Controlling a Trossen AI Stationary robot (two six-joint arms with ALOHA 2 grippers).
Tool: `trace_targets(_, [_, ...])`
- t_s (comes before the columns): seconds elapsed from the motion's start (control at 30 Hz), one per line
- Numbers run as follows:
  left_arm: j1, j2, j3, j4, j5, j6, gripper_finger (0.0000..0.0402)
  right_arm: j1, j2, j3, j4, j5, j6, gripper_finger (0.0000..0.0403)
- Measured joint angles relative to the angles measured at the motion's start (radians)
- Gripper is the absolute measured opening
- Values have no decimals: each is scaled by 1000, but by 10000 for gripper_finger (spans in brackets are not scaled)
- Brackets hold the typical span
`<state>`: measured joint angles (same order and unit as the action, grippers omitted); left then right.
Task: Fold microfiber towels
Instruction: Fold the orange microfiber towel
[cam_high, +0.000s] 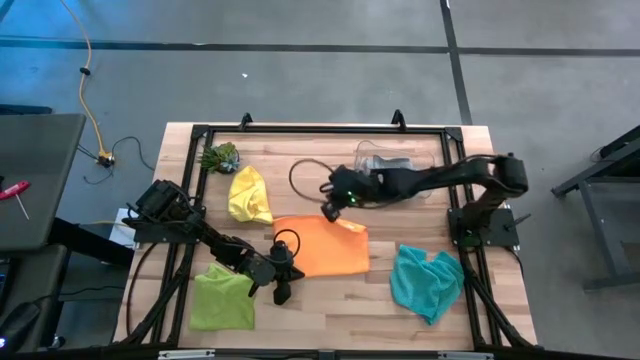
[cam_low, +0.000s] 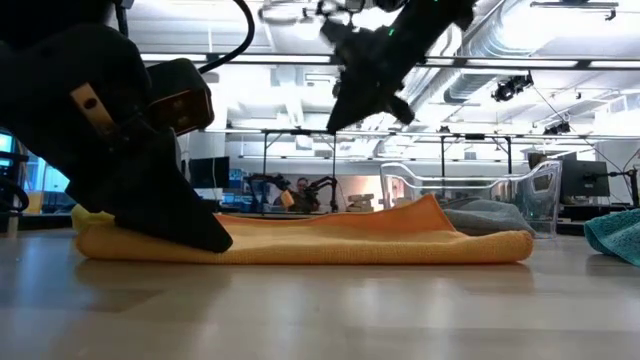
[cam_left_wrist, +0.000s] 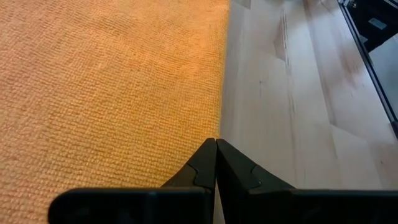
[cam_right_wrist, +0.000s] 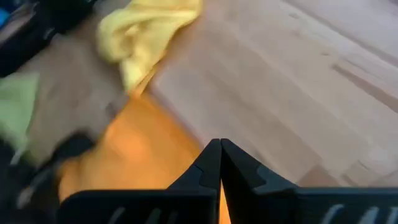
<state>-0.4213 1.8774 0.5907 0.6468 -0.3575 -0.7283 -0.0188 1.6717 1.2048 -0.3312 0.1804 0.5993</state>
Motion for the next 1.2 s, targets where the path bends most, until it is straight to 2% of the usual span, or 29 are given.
trace_targets(0.17, [0, 0, 0, 0, 1, 0, 0, 86, -26, -7, -42, -124, -61, 0])
trace_targets(0.33, [0, 0, 0, 0, -8, 0, 0, 162, 53, -9, -96, -105, 31, 0])
trace_targets(0.5, [0, 0, 0, 0, -7, 4, 0, 185, 173, -9, -108, -126, 144, 0])
trace_targets(0.7, [0, 0, 0, 0, -4, 6, 0, 144, 220, -10, -116, -104, 168, 0])
trace_targets(0.97, [0, 0, 0, 0, -2, 9, 0, 42, 218, -10, -279, -7, 134, 0])
trace_targets(1.2, [0, 0, 0, -2, -1, 15, 0, -11, 109, -10, -329, 72, 62, 0])
